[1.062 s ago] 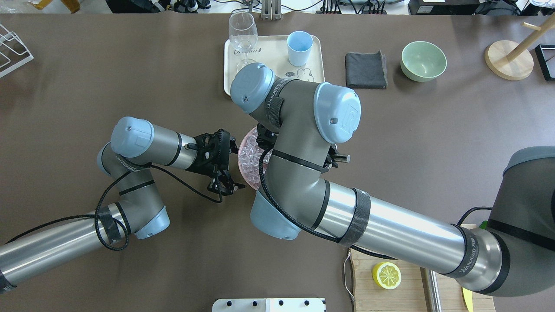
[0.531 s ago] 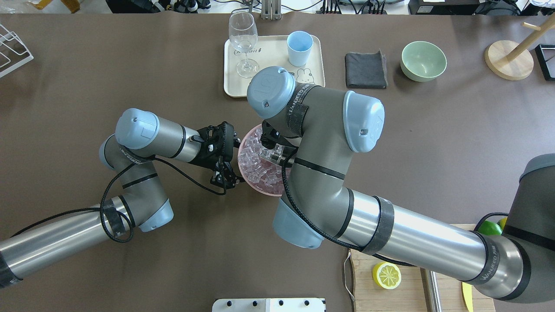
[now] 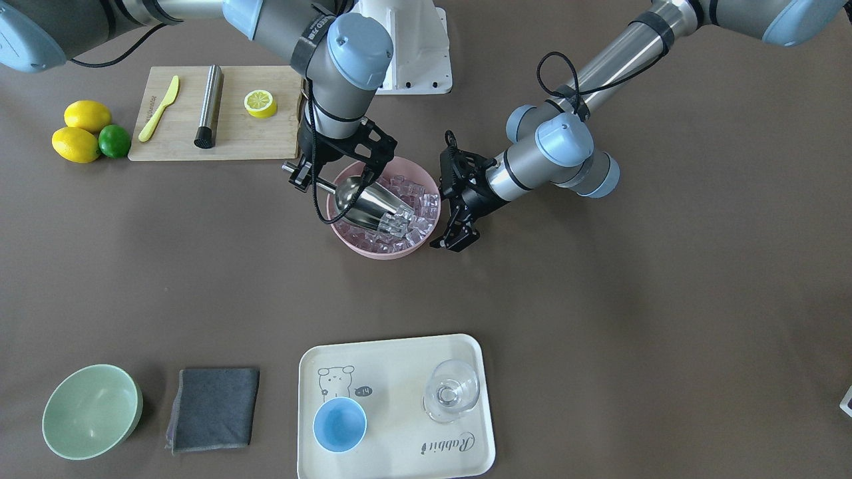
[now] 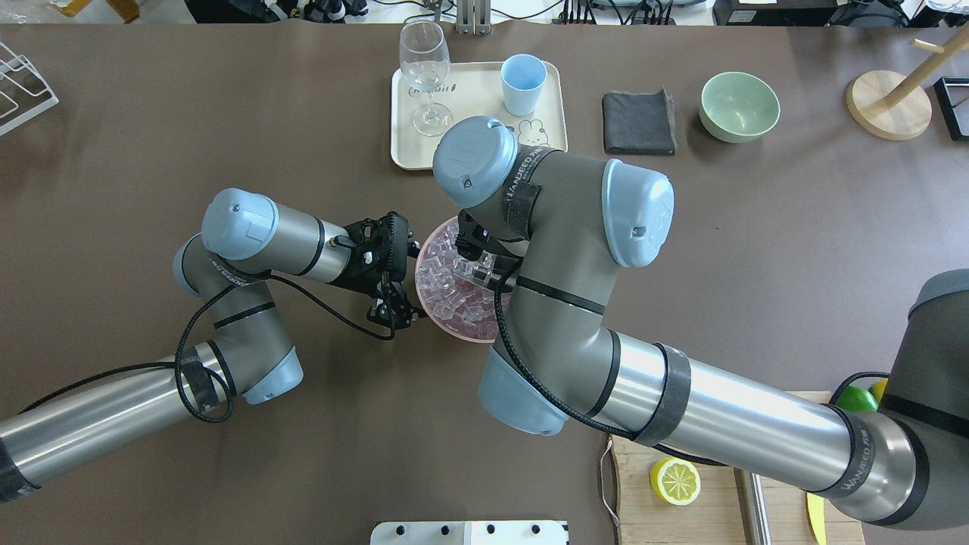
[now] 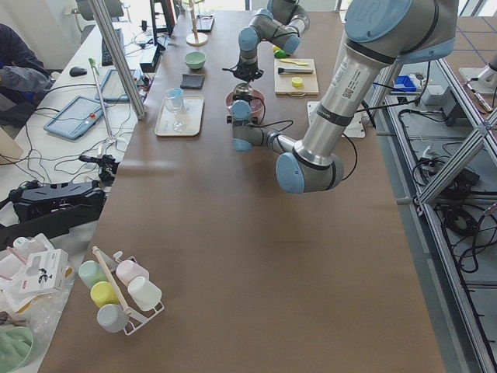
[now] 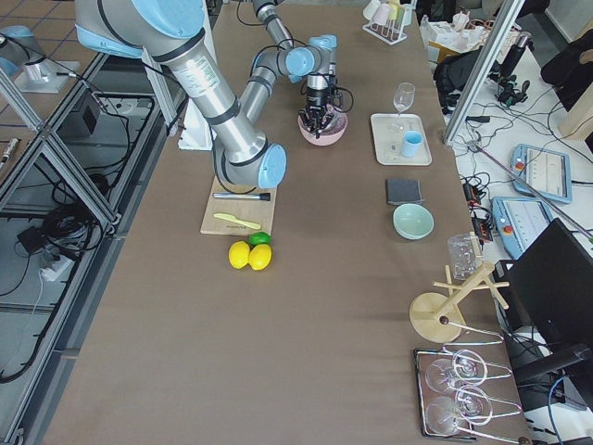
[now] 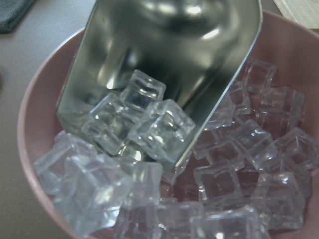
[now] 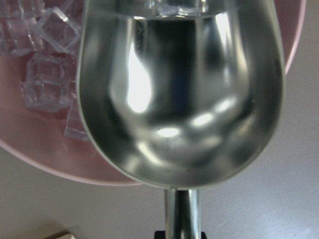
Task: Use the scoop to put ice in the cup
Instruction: 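Drag the scoop through the ice cubes to fill it, right gripper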
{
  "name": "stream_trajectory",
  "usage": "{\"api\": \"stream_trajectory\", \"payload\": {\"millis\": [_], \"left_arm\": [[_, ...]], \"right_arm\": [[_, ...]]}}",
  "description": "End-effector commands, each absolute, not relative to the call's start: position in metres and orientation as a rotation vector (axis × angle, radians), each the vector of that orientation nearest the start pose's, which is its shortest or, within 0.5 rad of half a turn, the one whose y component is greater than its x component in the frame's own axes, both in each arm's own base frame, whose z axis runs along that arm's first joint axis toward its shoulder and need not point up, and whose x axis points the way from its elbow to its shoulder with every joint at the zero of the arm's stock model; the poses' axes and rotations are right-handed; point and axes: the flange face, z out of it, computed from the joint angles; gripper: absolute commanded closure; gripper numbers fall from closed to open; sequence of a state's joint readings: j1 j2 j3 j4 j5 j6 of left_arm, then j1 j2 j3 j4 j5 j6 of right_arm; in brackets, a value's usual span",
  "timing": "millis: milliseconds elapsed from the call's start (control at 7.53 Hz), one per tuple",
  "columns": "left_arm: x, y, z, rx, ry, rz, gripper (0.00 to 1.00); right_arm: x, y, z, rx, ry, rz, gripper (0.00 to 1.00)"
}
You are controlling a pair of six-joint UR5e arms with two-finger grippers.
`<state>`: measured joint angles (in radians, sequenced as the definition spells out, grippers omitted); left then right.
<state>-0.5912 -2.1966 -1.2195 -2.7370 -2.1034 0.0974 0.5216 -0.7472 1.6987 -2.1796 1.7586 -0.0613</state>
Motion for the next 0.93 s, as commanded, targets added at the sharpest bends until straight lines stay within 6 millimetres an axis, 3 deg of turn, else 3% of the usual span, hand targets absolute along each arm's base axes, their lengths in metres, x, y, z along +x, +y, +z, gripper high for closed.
{"api": "stream_trajectory", "payload": {"millis": [0, 398, 796], "left_arm": [[0.559, -0.475, 0.309, 1.163, 1.060, 1.256, 0.02], [0.559, -0.476, 0.309, 1.161, 1.060, 1.256, 0.02], [0.559, -0.476, 0.309, 1.162, 1.059, 1.257, 0.02]], "right_arm": [[-0.511, -0.428, 0.180, 0.290, -0.413, -1.060, 1.00], [-0.496, -0.422, 0.189, 0.330, -0.443, -1.029, 1.00], [-0.480, -0.420, 0.185, 0.374, -0.476, -0.981, 1.00]]}}
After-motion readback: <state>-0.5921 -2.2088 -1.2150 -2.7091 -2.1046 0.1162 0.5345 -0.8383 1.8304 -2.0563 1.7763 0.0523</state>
